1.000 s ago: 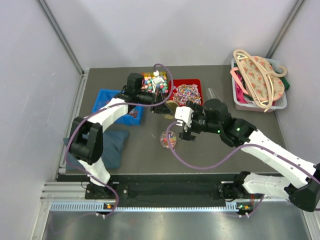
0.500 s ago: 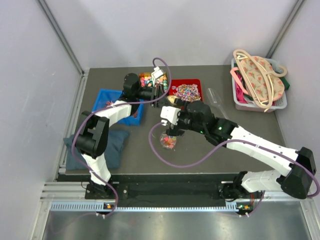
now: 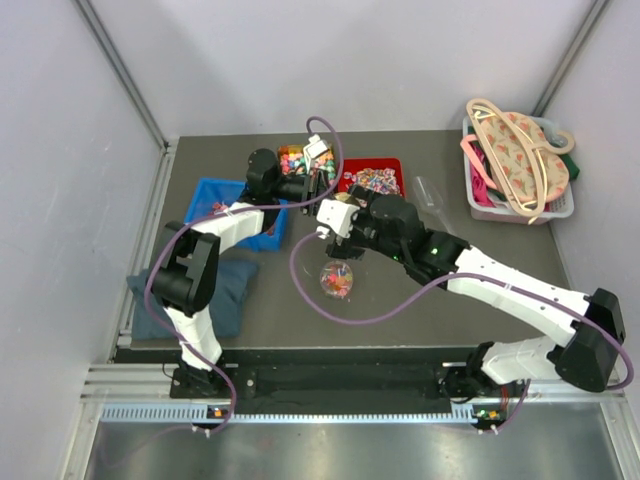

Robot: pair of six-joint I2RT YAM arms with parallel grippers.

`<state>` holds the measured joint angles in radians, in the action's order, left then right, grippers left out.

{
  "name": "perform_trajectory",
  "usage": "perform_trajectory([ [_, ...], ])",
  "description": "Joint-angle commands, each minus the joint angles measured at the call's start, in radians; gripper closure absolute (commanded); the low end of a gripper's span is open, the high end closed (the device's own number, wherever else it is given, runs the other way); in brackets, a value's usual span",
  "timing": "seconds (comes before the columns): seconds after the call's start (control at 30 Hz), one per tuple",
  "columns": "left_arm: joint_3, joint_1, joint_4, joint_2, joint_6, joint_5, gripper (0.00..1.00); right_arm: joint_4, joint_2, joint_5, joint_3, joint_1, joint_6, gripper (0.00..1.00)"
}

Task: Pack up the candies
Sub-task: Pick up the bottle lid at the center of the board.

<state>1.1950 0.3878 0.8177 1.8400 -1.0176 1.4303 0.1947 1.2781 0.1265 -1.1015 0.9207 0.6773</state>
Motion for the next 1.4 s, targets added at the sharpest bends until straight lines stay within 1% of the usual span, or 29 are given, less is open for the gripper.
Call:
perform_trajectory([
  [0.0,-0.002,0.006,0.072,-0.01,0.001,0.033,0.87,-0.066,0.027,0.051,-0.046,0.003,0.008,0.01],
  [0.13,-0.009,0.008,0.063,-0.018,0.008,0.035,0.87,-0.072,0.05,0.059,-0.066,-0.005,0.011,0.02],
  [0.17,-0.011,0.008,0.058,-0.019,0.011,0.038,0.87,-0.072,0.052,0.058,-0.07,-0.006,0.01,0.04],
  [0.23,-0.011,0.01,0.045,-0.021,0.024,0.041,0.87,-0.072,0.056,0.055,-0.081,-0.011,0.002,0.07],
  [0.27,-0.012,0.01,0.04,-0.022,0.03,0.041,0.87,-0.069,0.056,0.053,-0.087,-0.017,-0.001,0.1],
  [0.33,-0.011,0.01,0.028,-0.022,0.048,0.042,0.87,-0.034,0.056,0.024,-0.11,-0.026,-0.021,0.12],
  [0.4,-0.012,0.01,0.015,-0.019,0.059,0.044,0.87,-0.021,0.055,0.003,-0.121,-0.039,-0.036,0.18],
  [0.53,-0.014,0.011,0.014,-0.015,0.063,0.041,0.86,-0.018,0.053,-0.001,-0.121,-0.042,-0.03,0.23],
  [0.57,-0.014,0.01,0.014,-0.013,0.063,0.042,0.86,-0.02,0.055,-0.001,-0.121,-0.043,-0.03,0.27],
  [0.6,-0.014,0.011,0.012,-0.015,0.065,0.042,0.86,-0.021,0.053,-0.001,-0.118,-0.043,-0.03,0.29],
  [0.67,-0.02,0.011,0.009,-0.013,0.07,0.042,0.86,-0.009,0.055,-0.007,-0.123,-0.043,-0.031,0.3],
  [0.7,-0.02,0.011,0.002,-0.013,0.076,0.042,0.86,0.0,0.053,-0.027,-0.124,-0.046,-0.039,0.3],
  [0.77,-0.02,0.011,-0.003,-0.013,0.08,0.041,0.86,0.043,0.058,-0.063,-0.149,-0.048,-0.042,0.22],
  [0.83,-0.018,0.011,-0.005,-0.013,0.082,0.042,0.86,0.049,0.059,-0.074,-0.153,-0.049,-0.058,0.19],
  [0.87,-0.018,0.011,-0.005,-0.013,0.082,0.041,0.86,0.055,0.059,-0.08,-0.156,-0.051,-0.059,0.15],
  [0.97,-0.02,0.011,-0.008,-0.015,0.088,0.044,0.86,0.071,0.061,-0.11,-0.172,-0.062,-0.074,0.12],
  [1.03,-0.023,0.011,-0.009,-0.015,0.093,0.044,0.86,0.077,0.061,-0.113,-0.181,-0.065,-0.076,0.08],
  [1.07,-0.023,0.011,-0.011,-0.015,0.094,0.042,0.86,0.083,0.064,-0.12,-0.182,-0.065,-0.073,0.03],
  [1.13,-0.023,0.011,-0.012,-0.015,0.096,0.042,0.86,0.092,0.064,-0.122,-0.184,-0.065,-0.07,0.01],
  [1.37,-0.021,0.011,-0.015,-0.016,0.096,0.041,0.86,0.084,0.078,-0.114,-0.182,-0.065,-0.062,0.01],
])
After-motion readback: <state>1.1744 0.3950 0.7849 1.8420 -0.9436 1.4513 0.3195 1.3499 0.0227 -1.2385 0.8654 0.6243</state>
